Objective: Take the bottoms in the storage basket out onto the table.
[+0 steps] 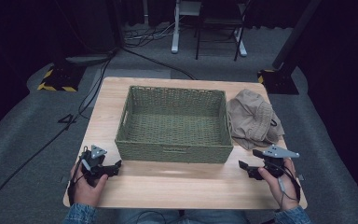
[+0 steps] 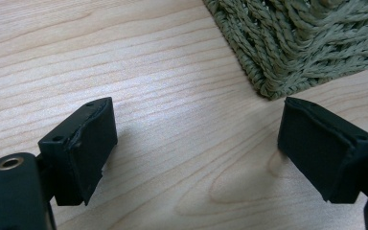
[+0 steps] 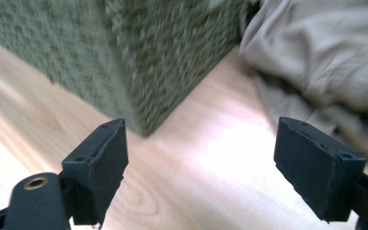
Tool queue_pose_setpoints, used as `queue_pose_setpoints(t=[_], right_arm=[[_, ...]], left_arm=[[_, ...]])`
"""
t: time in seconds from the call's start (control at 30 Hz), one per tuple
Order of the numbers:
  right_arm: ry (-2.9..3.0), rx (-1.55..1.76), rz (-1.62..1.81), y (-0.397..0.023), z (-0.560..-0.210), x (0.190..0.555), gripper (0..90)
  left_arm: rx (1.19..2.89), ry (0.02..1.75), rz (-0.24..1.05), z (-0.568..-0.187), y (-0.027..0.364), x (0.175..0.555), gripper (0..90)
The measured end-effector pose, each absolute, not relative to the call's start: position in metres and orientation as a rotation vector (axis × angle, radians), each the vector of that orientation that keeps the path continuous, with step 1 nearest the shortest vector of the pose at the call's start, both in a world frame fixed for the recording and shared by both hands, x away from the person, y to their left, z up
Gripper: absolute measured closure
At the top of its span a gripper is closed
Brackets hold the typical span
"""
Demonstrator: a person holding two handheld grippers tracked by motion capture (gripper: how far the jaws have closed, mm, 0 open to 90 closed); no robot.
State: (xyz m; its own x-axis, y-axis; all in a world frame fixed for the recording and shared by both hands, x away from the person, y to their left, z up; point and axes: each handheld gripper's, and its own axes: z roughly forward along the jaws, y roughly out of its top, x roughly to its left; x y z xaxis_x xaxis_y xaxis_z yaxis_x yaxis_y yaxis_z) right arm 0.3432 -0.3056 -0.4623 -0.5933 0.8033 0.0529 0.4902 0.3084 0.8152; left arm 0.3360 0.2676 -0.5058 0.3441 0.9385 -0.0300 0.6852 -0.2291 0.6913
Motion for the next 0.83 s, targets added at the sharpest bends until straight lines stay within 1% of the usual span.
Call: queue_pose_setpoints(t=[0.2, 0.3, 0.43, 0.67, 0.83], right_arm=[[2.254, 1.158, 1.159, -0.303, -0.487, 0.343, 19.1], [2.257, 1.142, 1.074, -0.301, -0.495, 0.343, 19.1], [2.277, 1.149, 1.066, -0.297, -0.502, 0.343, 18.4], [2.319, 1.141, 1.018, -0.293, -0.505, 0.344, 16.8], [2.314, 1.156, 1.006, -0.292, -0.505, 0.345, 13.6]], left_arm=[[1.997, 1.413, 0.533, -0.506, 0.268, 0.336, 13.8], [1.997, 1.413, 0.532, -0.506, 0.268, 0.336, 13.8], [1.998, 1.413, 0.531, -0.506, 0.268, 0.336, 13.7], [1.998, 1.413, 0.53, -0.506, 0.268, 0.336, 13.7], [1.999, 1.412, 0.53, -0.506, 0.268, 0.336, 13.7]])
